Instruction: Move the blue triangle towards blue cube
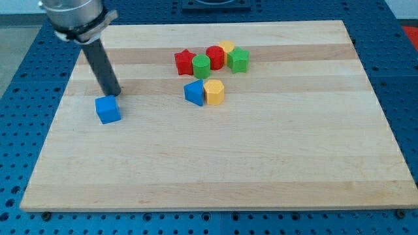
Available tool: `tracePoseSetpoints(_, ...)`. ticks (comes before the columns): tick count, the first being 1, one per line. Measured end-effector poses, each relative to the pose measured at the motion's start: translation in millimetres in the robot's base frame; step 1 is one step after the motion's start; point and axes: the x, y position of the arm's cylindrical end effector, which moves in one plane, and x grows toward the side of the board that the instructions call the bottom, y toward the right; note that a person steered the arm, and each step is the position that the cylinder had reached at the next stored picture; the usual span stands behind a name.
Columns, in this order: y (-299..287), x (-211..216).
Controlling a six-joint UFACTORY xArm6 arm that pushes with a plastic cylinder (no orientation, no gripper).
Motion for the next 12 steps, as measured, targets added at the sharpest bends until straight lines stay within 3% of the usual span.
tracePoseSetpoints(5, 227.1, -10.8)
tracePoseSetpoints(6, 220.9, 4.2)
tracePoseSetpoints(9, 89.4, 24.7)
tracePoseSetpoints(12, 76.3, 64.8)
